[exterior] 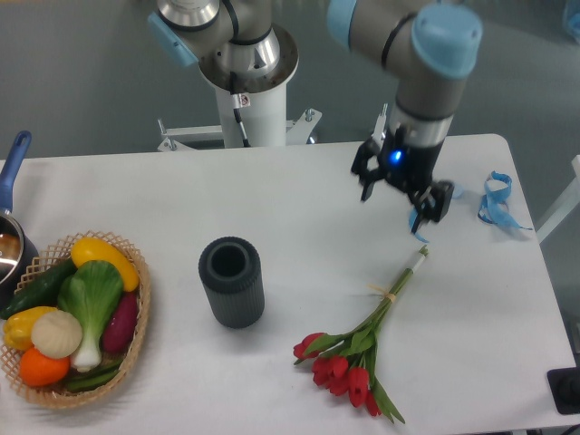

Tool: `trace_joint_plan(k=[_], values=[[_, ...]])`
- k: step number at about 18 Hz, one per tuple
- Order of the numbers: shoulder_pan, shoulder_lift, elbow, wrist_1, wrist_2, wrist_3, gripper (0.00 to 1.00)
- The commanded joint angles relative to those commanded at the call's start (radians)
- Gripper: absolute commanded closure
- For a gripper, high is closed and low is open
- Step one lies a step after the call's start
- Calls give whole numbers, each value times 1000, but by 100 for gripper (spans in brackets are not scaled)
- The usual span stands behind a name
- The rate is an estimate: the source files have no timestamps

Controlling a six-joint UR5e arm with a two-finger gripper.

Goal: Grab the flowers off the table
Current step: 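Move the open gripper down toward the red tulip bouquet stems, then lower the gripper around the tulip stems near the twine tie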

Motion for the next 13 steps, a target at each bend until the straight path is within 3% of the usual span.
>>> trace_joint_plan(k=[3,13], values=[[-20,-63,5,106,-5,-22,0],[-40,-178,8,155,-89,-39,0]])
